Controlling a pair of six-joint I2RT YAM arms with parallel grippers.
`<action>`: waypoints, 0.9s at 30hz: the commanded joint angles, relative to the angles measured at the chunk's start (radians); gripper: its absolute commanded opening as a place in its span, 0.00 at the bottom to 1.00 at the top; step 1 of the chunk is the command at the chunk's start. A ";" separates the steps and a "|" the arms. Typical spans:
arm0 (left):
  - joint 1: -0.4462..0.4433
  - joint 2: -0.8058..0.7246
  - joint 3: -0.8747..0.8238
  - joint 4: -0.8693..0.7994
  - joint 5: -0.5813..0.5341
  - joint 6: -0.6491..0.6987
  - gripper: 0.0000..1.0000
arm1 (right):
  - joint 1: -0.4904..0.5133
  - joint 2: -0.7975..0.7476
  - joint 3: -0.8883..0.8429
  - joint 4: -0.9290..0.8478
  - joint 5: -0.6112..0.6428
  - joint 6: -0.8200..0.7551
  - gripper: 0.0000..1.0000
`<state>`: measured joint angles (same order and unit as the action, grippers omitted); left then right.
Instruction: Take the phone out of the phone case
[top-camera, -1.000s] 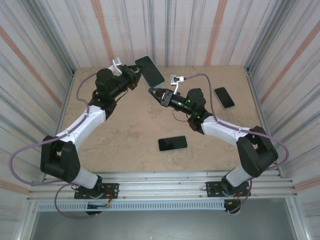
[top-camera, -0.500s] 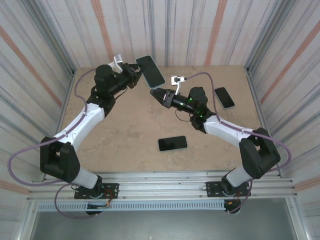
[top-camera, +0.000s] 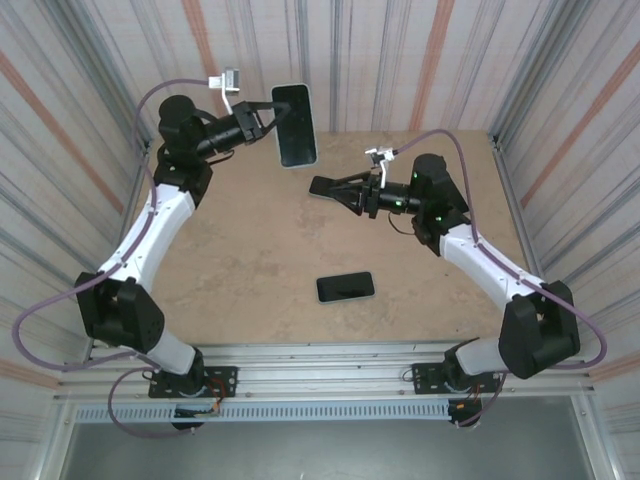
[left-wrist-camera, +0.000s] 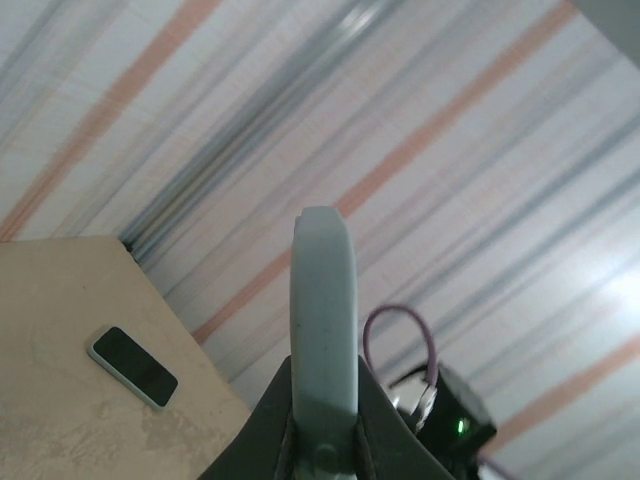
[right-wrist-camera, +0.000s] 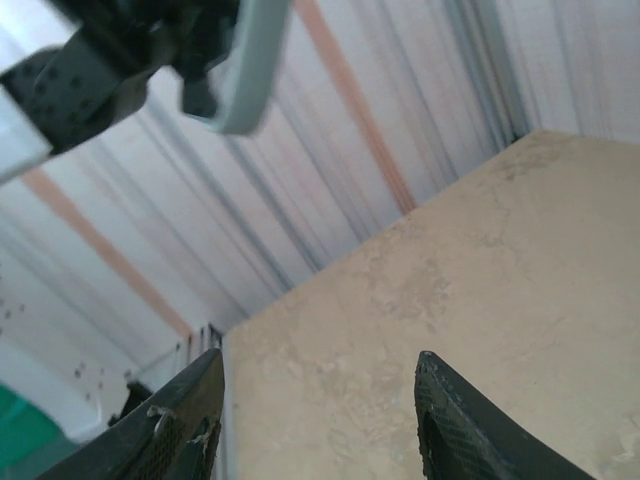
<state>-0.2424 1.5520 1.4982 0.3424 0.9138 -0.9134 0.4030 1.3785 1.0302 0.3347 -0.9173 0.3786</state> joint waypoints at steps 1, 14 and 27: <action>-0.001 0.012 0.055 0.094 0.175 0.137 0.00 | -0.015 0.001 0.094 -0.219 -0.118 -0.258 0.53; -0.049 -0.036 0.047 0.050 0.245 0.468 0.00 | 0.010 0.158 0.359 -0.503 -0.219 -0.569 0.47; -0.055 -0.027 0.039 0.102 0.268 0.439 0.00 | 0.040 0.208 0.406 -0.485 -0.219 -0.612 0.30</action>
<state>-0.2951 1.5646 1.5124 0.3824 1.1603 -0.4896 0.4385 1.5719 1.3991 -0.1417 -1.1198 -0.2012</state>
